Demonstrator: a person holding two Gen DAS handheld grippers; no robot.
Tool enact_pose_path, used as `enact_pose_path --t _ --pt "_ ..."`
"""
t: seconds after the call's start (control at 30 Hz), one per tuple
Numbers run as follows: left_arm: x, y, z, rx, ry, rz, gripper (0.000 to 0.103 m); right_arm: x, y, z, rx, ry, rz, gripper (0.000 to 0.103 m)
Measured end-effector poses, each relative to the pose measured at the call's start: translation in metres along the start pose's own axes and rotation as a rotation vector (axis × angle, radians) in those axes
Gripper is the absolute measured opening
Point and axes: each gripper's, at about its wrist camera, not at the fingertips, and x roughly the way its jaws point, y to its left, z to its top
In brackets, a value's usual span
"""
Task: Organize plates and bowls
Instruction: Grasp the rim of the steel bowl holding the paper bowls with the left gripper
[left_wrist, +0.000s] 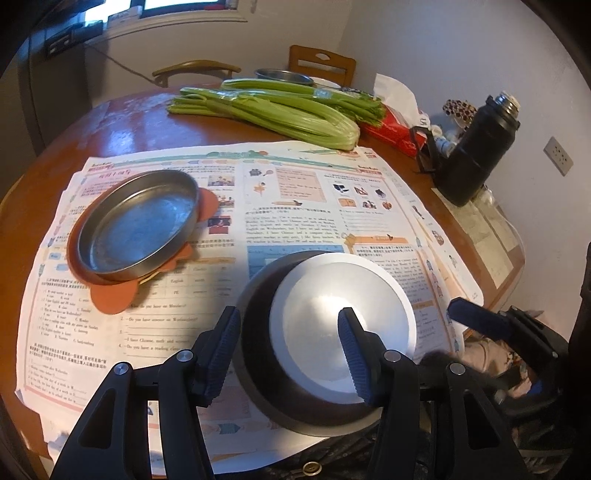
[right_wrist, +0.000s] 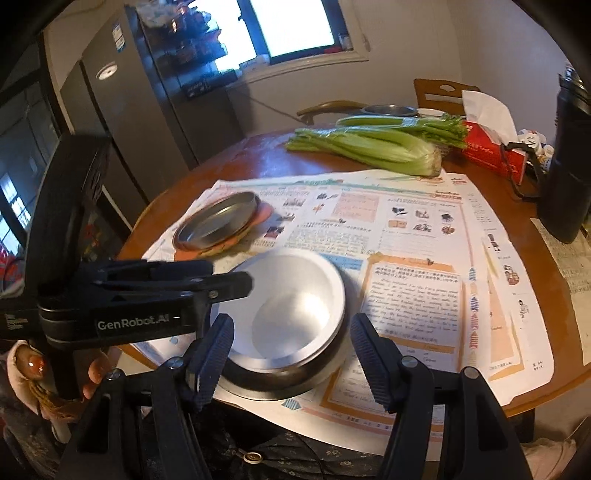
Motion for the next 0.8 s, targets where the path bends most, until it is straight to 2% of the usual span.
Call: enact_pose_path --t 0.3,0.7,0.8 --pt "0.009 0.019 -0.004 -0.088 0.027 -0.051 0.058 0.018 -0.018 -0.003 0.090 0.069 0.027 0.066" --pt "0.032 0.022 -0.011 -0.101 0.068 -0.037 0.058 0.044 -0.019 -0.011 0.125 0.137 0.058 0.067" --pt "0.038 0.021 -0.013 -0.086 0.069 0.007 0.058 0.048 -0.016 -0.012 0.125 0.134 0.049 0.067"
